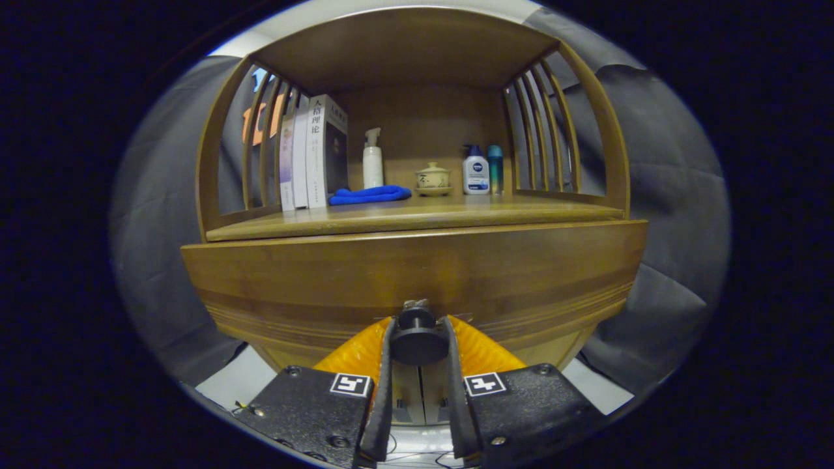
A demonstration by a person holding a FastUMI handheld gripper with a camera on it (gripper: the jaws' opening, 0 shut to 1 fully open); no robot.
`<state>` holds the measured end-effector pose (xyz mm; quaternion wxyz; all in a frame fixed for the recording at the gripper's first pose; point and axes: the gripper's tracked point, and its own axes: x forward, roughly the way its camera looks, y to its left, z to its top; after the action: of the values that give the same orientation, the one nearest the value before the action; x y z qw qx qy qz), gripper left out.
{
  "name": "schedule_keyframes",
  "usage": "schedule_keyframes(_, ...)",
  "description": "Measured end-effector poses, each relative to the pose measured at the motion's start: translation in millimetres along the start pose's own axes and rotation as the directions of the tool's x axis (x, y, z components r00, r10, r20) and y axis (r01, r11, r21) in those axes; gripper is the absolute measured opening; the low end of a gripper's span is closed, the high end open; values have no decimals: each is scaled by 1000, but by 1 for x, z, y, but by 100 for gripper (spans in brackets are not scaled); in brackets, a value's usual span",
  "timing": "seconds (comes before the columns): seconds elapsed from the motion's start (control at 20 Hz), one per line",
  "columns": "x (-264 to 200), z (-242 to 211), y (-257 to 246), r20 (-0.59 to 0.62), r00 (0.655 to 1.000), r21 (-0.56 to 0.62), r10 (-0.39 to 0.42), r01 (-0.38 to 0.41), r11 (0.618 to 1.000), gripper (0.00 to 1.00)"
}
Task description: Pull open the drawer, take out the items inside it, and place them on the countertop above the cabinet.
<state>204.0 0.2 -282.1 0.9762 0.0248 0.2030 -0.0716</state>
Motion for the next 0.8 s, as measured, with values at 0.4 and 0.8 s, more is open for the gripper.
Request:
schedule_keyframes(0.4,-55,-18,-3,13,1000,-7,15,-15,1000,39)
schedule_keyframes(0.8,-101,-38,-8,10,999,-33,32,-32,999,39)
